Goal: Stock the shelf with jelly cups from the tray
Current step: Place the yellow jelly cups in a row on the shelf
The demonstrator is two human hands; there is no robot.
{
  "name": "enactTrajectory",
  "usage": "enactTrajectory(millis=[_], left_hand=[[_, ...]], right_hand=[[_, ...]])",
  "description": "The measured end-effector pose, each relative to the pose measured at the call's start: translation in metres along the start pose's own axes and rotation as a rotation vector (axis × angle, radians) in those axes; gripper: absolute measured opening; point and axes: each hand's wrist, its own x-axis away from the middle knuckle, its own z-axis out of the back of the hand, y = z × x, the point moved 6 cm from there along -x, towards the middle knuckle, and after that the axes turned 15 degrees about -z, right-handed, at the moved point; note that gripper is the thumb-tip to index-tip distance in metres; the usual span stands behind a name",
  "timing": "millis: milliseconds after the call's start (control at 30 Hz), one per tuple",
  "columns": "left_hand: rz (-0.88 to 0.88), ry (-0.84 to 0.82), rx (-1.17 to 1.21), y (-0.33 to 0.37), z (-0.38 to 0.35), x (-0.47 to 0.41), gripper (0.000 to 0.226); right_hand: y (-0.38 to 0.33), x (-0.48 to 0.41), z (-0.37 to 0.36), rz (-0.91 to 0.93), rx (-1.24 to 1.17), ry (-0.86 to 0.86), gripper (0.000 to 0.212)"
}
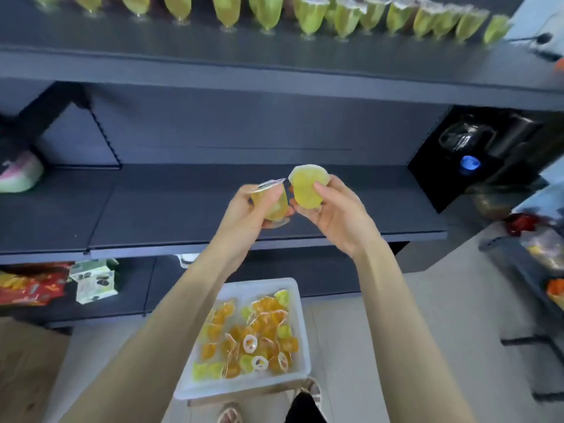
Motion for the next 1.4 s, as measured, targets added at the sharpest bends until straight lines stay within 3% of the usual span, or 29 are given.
enactTrajectory(millis=[133, 233, 467, 633, 967, 1400], left_hand=[[-0.100, -0.052, -0.082, 0.046, -0.041, -0.050, 0.058], [-0.176, -0.056, -0.165, 0.065, -0.072, -0.089, 0.043], [-0.454, 0.051, -0.417, 0.099, -0.146, -0.185, 0.050], [-0.561, 0.059, -0.699, 0.106, -0.198, -0.247, 0.057], [-0.519, 0.060, -1.222, 0.084, -0.230, -0.321, 0.043], [-0.544, 0.027, -1.399, 0.080, -0.232, -0.334, 0.031]], right_hand=[[-0.091, 0.016, 0.014, 0.199, 0.160, 0.057, 0.026], [-0.151, 0.019, 0.035, 0.309, 0.289, 0.133, 0.019], [-0.270, -0.006, 0.107, 0.419, 0.673, 0.411, 0.034], [-0.335, -0.055, 0.148, 0.480, 0.948, 0.465, 0.041], [-0.373, -0.127, 0.168, 0.544, 1.247, 0.357, 0.038], [-0.369, -0.156, 0.171, 0.522, 1.372, 0.372, 0.037]])
